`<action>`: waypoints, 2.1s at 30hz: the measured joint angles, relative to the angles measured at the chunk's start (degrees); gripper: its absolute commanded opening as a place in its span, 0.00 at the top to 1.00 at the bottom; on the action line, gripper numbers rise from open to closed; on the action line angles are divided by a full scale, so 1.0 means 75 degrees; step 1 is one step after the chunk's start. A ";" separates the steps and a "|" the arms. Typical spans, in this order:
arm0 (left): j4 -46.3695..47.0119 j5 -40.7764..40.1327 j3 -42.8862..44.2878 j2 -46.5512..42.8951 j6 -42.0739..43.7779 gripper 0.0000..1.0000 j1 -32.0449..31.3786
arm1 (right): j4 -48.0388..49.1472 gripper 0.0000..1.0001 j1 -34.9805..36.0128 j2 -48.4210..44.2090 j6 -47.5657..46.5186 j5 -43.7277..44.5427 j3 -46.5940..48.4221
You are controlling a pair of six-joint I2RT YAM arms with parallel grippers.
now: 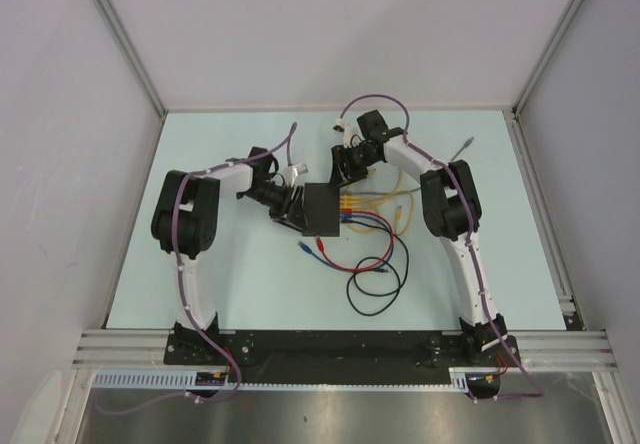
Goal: Pull the plug from the switch port
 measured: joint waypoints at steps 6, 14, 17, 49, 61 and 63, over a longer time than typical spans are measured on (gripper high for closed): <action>-0.0446 -0.0286 -0.1209 -0.0930 0.0335 0.37 0.0000 | 0.0038 0.45 0.0443 0.0239 0.0195 -0.0204 0.0338; -0.0880 -0.1224 -0.1679 -0.2789 0.0449 0.05 0.0280 | 0.0044 0.18 0.0399 0.0254 0.0504 -0.0262 0.0527; -0.0947 -0.1405 -0.1355 -0.3197 0.0443 0.08 0.0466 | -0.0160 0.18 0.0064 0.0169 0.0379 -0.0236 0.0662; -0.2174 -0.0026 0.3124 0.0836 0.0364 0.75 0.0772 | -0.2503 0.39 -0.0347 0.0970 -0.2512 -0.1644 0.2337; -0.2203 -0.0466 0.2777 0.0886 0.0242 0.62 0.0772 | -0.2480 0.44 -0.0256 0.1288 -0.2343 -0.1961 0.2294; -0.2197 -0.0539 0.2777 0.0956 0.0239 0.58 0.0766 | -0.2486 0.44 -0.0256 0.1317 -0.2337 -0.2022 0.2282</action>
